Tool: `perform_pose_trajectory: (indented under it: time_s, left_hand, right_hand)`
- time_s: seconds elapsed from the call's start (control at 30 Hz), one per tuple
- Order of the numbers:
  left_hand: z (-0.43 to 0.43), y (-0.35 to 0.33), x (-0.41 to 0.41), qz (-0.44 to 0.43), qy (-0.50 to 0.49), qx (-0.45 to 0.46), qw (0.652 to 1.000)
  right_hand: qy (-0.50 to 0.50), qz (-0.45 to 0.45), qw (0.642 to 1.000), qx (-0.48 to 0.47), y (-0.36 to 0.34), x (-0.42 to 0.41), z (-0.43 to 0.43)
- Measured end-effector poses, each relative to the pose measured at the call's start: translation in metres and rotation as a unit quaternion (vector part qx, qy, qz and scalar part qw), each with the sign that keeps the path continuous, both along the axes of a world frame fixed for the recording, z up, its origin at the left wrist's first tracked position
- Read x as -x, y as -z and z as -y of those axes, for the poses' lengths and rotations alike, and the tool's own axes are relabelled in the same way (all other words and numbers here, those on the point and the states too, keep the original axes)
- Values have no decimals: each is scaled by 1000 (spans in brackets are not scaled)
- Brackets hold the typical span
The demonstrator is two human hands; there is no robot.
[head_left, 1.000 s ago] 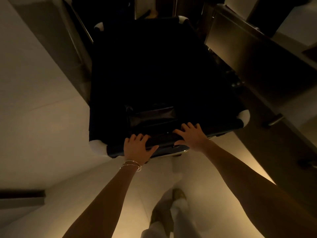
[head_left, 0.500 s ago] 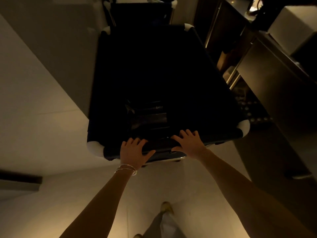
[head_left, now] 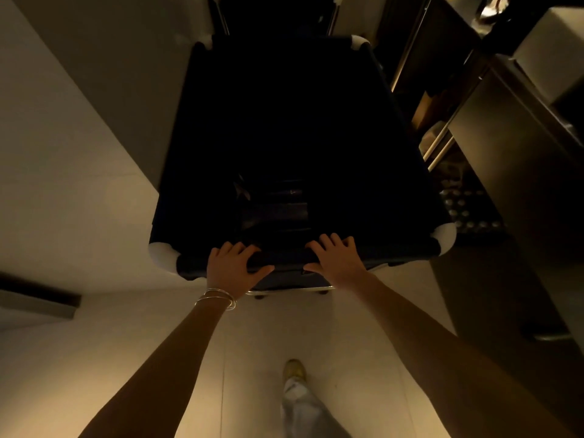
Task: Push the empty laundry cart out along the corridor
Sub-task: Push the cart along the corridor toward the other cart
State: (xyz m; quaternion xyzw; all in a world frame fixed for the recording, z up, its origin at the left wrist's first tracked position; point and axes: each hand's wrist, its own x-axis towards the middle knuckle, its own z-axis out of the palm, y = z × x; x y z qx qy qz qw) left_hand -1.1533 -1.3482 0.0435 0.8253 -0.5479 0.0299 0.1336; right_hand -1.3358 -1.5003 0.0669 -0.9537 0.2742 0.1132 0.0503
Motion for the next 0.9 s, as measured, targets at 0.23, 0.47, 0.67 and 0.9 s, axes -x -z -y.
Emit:
perform_pose_trajectory:
  time_s: [0.23, 0.47, 0.67, 0.9]
  left_hand:
    - [-53, 1, 42, -9, 0, 3, 1000]
    - [-122, 4, 99, 3, -4, -3, 1000]
    - [-162, 5, 137, 13, -14, -24, 1000]
    - [-174, 3, 154, 15, -21, -28, 999]
  right_hand:
    - [-17, 44, 999, 6, 2, 45, -54]
    - [-16, 6, 1000, 9, 0, 100, -122]
    - [-22, 32, 999, 22, 2, 137, -165]
    - [-25, 17, 999, 23, 2, 148, -178]
